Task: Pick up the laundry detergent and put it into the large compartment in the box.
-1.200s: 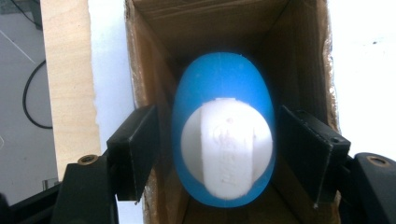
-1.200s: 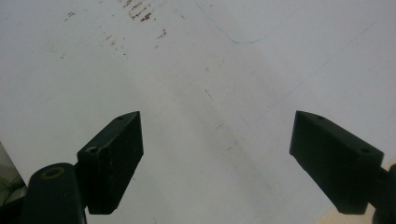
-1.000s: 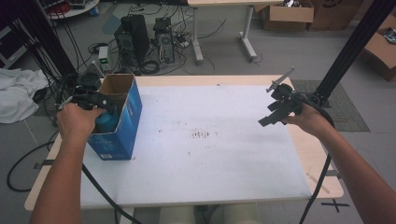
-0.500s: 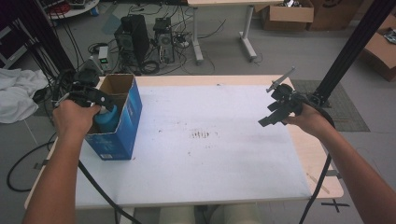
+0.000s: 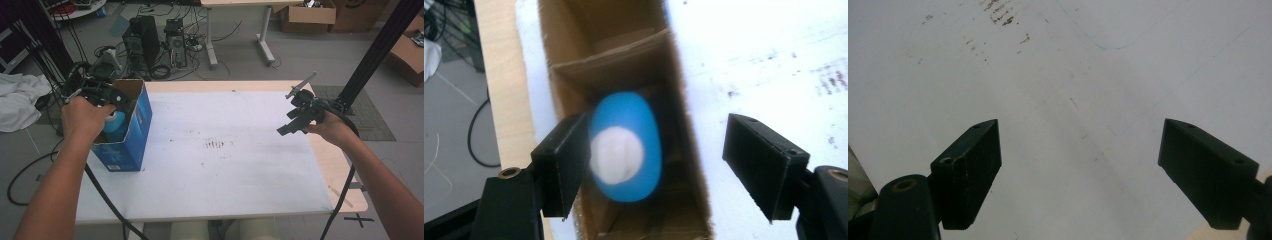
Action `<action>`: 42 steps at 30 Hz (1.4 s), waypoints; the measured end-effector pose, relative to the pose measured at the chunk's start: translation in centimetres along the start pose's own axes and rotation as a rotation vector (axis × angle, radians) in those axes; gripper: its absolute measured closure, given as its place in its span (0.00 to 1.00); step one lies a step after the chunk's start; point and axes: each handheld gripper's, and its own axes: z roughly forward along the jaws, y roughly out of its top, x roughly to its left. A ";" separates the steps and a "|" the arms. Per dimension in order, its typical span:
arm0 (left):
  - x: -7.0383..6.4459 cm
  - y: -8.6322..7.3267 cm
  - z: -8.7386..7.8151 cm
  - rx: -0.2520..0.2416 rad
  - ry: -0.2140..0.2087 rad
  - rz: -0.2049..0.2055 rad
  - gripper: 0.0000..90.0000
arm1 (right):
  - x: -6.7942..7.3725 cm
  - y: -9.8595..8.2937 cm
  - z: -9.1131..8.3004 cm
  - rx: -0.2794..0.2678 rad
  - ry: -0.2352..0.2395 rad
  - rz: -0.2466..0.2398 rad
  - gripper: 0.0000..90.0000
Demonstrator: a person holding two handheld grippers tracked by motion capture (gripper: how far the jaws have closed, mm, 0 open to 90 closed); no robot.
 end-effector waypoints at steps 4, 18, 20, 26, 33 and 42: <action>-0.8 0.3 -0.4 -0.007 -0.007 0.025 0.31 | 0.0 0.0 -0.1 0.000 -0.001 0.003 0.19; -4.4 1.5 -1.2 -0.018 -0.067 0.148 0.27 | 0.0 -0.1 -0.1 -0.004 -0.002 0.001 0.19; -4.6 1.6 -1.2 -0.020 -0.069 0.153 0.26 | 0.0 -0.2 -0.2 -0.002 -0.002 0.002 0.19; -5.6 1.8 -1.1 -0.014 -0.088 0.202 0.24 | 0.0 -0.3 -0.1 -0.001 -0.003 0.008 0.19; -6.6 2.0 -1.2 -0.019 -0.104 0.234 0.23 | 0.0 -0.2 -0.1 0.001 -0.003 0.005 0.19; -8.9 2.6 -1.3 -0.031 -0.143 0.314 0.22 | 0.1 -0.3 -0.1 0.006 -0.001 0.009 0.19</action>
